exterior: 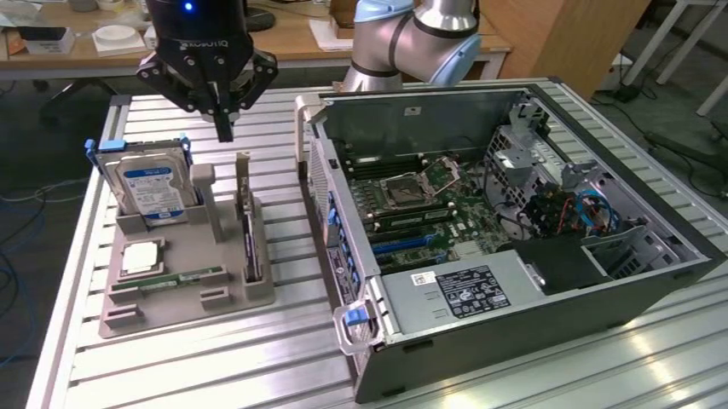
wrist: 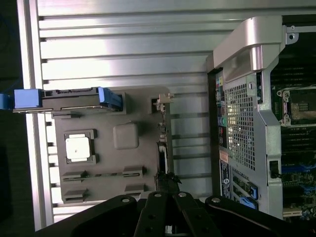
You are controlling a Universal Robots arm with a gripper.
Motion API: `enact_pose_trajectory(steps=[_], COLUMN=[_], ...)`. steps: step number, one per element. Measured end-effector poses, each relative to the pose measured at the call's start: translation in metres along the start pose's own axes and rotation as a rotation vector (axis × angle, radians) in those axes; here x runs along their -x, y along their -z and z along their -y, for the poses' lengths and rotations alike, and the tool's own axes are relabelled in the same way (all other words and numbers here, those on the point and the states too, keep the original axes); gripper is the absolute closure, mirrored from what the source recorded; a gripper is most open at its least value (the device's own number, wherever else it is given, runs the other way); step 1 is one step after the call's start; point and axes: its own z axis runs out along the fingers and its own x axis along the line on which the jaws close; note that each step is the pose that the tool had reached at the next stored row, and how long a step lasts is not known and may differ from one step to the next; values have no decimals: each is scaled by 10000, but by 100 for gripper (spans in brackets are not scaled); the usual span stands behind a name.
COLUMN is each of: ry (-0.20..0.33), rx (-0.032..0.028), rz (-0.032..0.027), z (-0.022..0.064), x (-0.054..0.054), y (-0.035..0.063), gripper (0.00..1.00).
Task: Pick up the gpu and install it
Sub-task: 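Pick up the gpu and move the gpu toward the slot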
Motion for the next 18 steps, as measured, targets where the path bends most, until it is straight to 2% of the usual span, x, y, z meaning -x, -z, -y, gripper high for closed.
enact_pose_trajectory(steps=[1, 2, 4, 7, 8, 11, 12, 13, 16, 17, 18], ry=[0, 1, 0, 2, 1, 1, 0, 0, 1, 3, 31], rx=[0, 0, 0, 0, -1, 0, 0, 1, 0, 0, 1], rz=[1, 0, 0, 0, -1, 0, 0, 1, 0, 0, 0], z=[2, 5, 8, 17, 20, 30, 32, 34, 36, 37, 39], x=[1, 2, 2, 3, 3, 4, 3, 4, 4, 4, 4], y=[0, 0, 0, 1, 1, 1, 1, 1, 2, 2, 1], gripper=[89, 83, 83, 65, 65, 47, 47, 42, 36, 29, 29])
